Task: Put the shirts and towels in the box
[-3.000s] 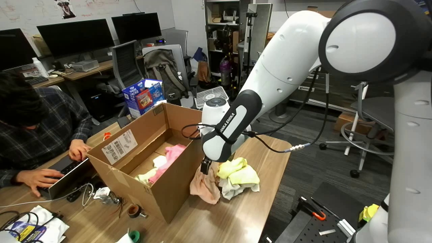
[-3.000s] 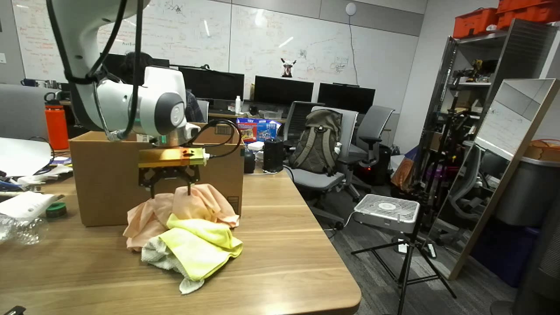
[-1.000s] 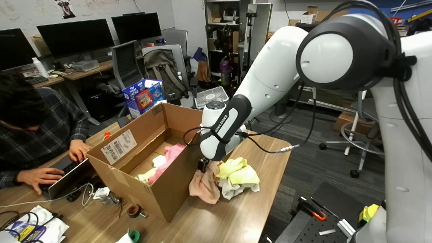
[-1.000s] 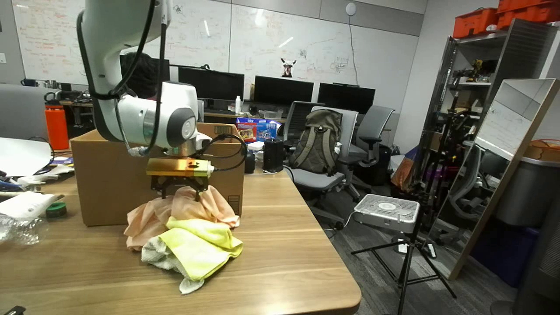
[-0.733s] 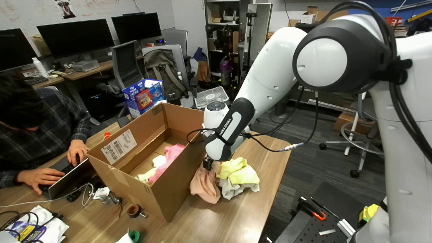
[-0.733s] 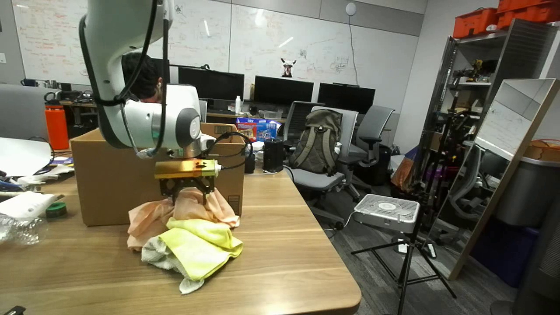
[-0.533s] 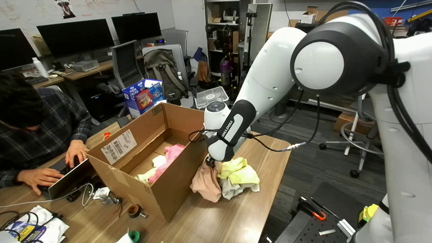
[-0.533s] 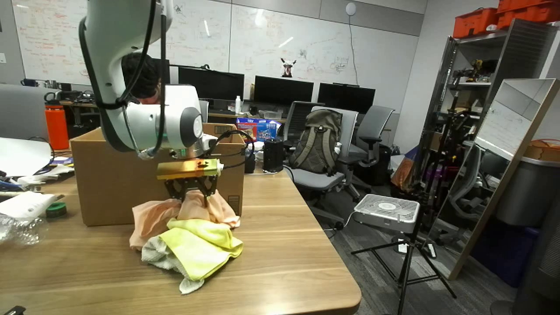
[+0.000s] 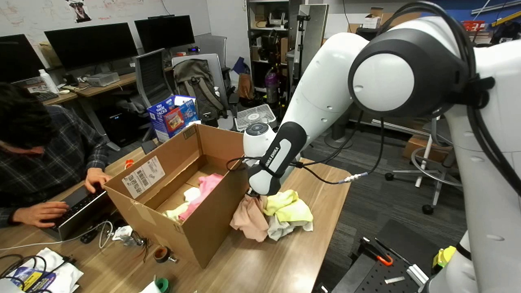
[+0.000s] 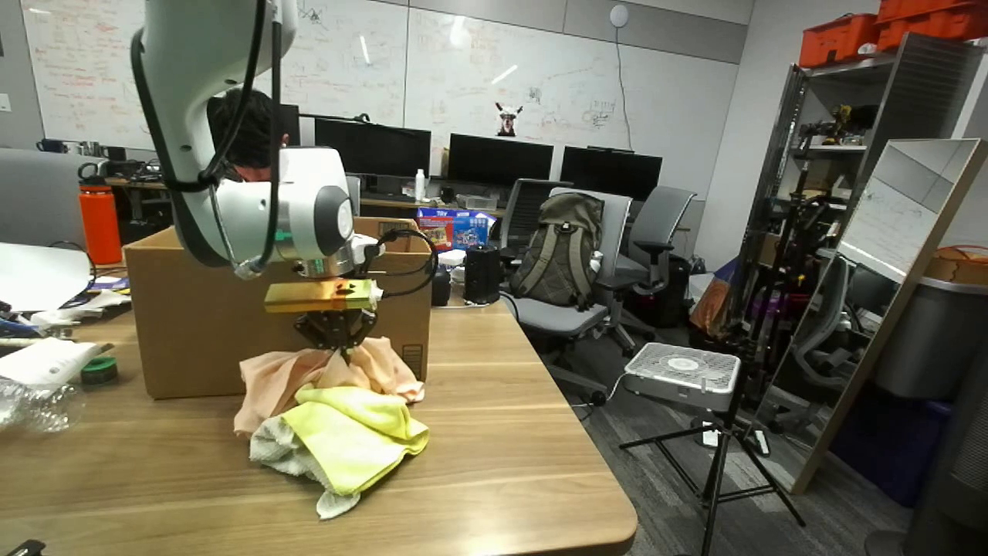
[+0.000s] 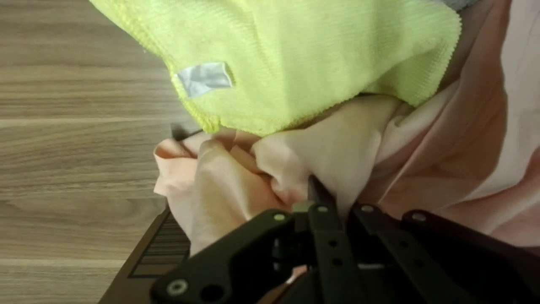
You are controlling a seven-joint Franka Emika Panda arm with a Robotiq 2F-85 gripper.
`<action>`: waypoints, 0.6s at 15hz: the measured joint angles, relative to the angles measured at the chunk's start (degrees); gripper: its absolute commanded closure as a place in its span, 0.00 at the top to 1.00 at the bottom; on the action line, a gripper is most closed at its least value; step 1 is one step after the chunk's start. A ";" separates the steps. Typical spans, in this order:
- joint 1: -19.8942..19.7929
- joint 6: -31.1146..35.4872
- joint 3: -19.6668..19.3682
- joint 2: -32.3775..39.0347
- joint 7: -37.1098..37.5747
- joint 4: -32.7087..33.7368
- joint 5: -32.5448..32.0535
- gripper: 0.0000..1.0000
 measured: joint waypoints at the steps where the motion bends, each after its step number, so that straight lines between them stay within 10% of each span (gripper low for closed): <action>1: -0.14 -0.48 0.43 -0.13 0.84 0.17 1.17 0.04; 9: -6.23 -5.41 8.63 -8.75 2.48 0.59 19.58 0.01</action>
